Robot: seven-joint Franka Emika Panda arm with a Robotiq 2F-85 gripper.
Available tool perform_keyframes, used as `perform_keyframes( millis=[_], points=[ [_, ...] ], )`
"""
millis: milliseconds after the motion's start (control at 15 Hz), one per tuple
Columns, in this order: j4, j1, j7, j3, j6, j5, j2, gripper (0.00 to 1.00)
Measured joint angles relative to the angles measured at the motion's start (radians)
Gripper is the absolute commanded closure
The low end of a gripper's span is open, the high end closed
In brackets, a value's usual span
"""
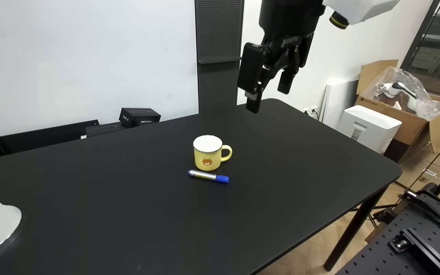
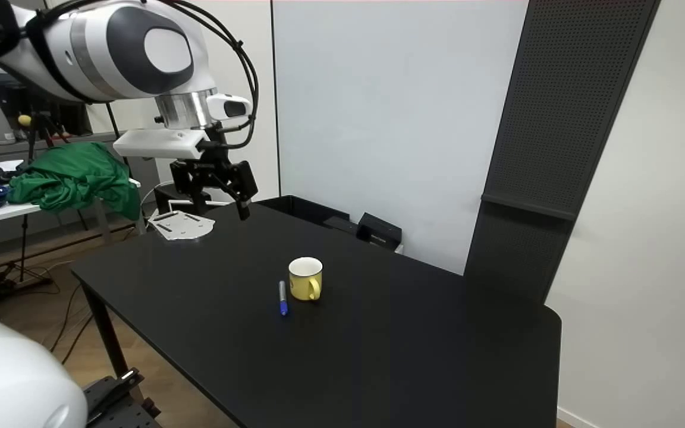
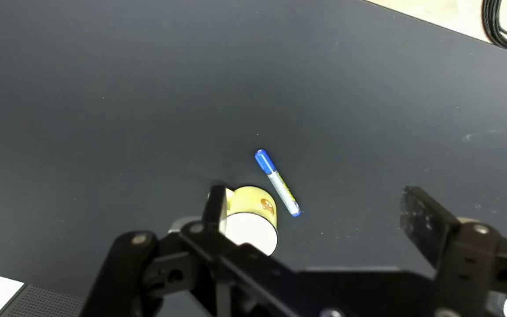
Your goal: Put the marker in the mug
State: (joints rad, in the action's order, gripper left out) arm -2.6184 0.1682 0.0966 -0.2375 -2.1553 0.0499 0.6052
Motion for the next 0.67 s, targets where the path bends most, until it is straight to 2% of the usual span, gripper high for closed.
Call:
perform_keyframes(
  millis=[667],
  points=[
    [-0.002,-0.003,-0.016,0.01,-0.026,-0.012,-0.01,0.0]
  ],
)
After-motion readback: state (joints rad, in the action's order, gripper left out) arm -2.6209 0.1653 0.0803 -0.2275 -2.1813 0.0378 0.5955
